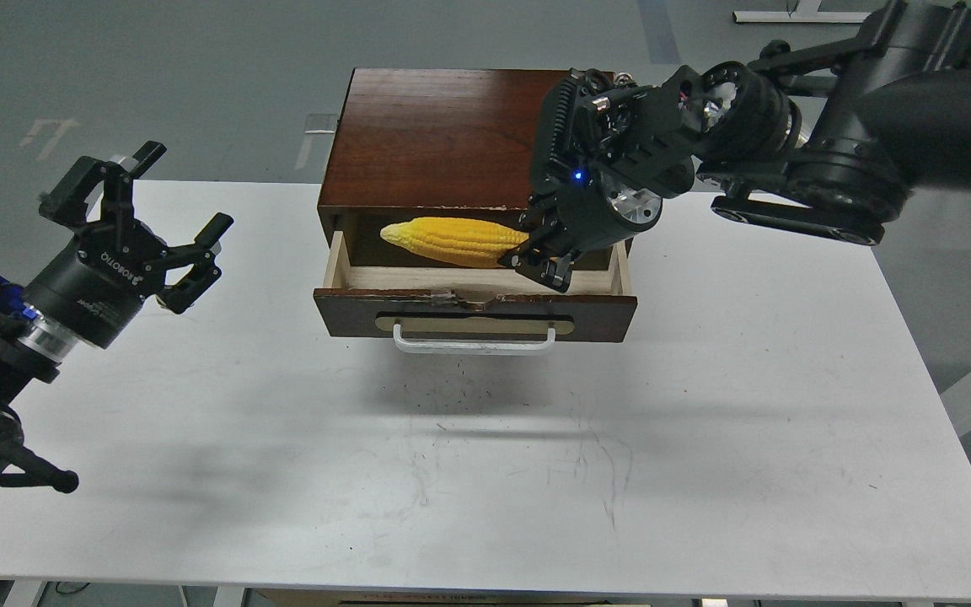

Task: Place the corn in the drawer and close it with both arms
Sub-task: 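Lower the corn into the drawer, open the right gripper, withdraw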

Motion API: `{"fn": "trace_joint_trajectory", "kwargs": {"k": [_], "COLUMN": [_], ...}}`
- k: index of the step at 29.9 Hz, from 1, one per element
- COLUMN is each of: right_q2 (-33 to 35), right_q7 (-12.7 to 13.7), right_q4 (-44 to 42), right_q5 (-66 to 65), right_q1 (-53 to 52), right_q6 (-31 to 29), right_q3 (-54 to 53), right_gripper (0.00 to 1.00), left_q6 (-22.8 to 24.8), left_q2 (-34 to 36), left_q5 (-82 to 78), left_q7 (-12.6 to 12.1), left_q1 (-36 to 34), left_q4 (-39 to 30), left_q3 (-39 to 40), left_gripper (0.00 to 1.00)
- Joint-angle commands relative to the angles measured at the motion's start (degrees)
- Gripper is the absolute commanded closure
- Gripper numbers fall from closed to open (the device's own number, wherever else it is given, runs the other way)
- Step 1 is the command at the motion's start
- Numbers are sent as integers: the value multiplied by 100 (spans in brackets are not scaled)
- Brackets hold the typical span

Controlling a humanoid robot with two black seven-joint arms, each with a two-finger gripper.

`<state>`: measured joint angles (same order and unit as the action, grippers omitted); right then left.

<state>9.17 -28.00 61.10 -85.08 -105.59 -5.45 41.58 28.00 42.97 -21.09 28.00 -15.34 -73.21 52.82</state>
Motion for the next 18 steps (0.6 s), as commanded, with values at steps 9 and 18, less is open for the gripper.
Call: {"fn": "trace_joint_trajectory", "kwargs": {"k": [9,18], "right_q2": [-46,357], "right_q7": [0,0], "right_q4": [43,280], "right_q5": [96,1290], "right_q1": [-50,-506], "right_q6": [17,9], "right_q3": [-18,-343], "right_gripper": [22,9], "left_q6": [0,0], "left_q2": [-8,1], "left_q5": [0,0], "left_q7": [0,0], "left_q1": [5,-4], "left_q4": [0,0], "left_q3": [18,45], "left_gripper": [1,1]}}
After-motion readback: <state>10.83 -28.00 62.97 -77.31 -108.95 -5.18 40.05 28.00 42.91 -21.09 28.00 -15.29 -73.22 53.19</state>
